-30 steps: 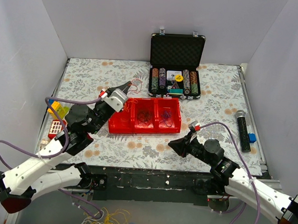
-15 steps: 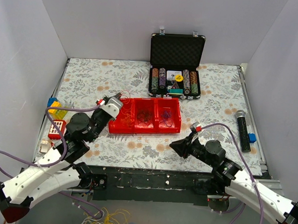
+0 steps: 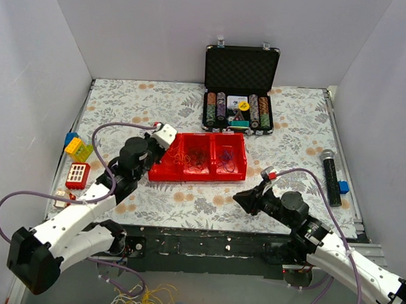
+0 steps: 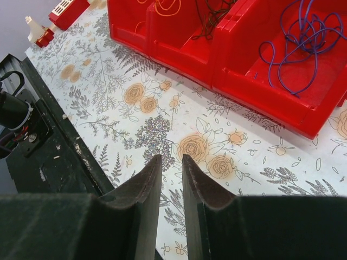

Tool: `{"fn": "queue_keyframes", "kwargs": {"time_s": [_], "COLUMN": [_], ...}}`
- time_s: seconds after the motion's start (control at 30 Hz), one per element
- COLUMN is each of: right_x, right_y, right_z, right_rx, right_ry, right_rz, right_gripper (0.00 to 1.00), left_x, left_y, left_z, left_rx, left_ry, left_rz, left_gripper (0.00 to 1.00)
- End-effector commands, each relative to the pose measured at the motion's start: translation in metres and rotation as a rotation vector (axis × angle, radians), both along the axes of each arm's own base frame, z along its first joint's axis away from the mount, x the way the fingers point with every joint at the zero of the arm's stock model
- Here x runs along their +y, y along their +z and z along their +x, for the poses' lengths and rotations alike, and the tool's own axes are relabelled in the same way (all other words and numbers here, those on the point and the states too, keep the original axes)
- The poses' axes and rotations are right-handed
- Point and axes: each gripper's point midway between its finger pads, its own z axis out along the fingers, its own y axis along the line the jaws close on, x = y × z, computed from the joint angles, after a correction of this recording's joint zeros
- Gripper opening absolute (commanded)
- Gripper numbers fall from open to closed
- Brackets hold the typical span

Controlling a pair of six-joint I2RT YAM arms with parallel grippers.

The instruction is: Untangle the cables

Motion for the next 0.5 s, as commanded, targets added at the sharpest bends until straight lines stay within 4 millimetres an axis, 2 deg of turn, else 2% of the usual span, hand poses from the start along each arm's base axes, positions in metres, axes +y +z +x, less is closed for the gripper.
{"fn": "queue_keyframes", "kwargs": {"time_s": [0.0,0.07,0.17,0.33,0.47], "right_x": [-0.001,-0.004,-0.006,-0.006,-0.005], "right_y": [0.028,0.027,0.026,0.024,0.024], "right_z": [0.005,0.005,0.005,0.004,0.005], "right_rx": [-0.057,-0.056,-0.06,-0.053,-0.056], "right_ry": [-0.021,-0.031,-0.041,-0.041,-0.04], "right_rz": [0.037,0.033,0.037,0.041,0.042], "right_gripper": [0.3,0.3,0.3,0.3,0.3], "left_x": [0.002,0.009,0.017,0.029,0.028], "left_y": [-0.032,-0.043,-0.037,-0.011,-0.016], "left_z": [0.006,0.01,0.023,0.044,0.046], "left_rx": [0.063,0.09,0.07,0.059,0.088], "left_ry": [-0.023,-0.007,0.035,0.093,0.087], "left_rz": [0.057,0.073,0.038,-0.087,-0.084], "left_gripper": [0.0,0.0,0.0,0.0,0.0]}}
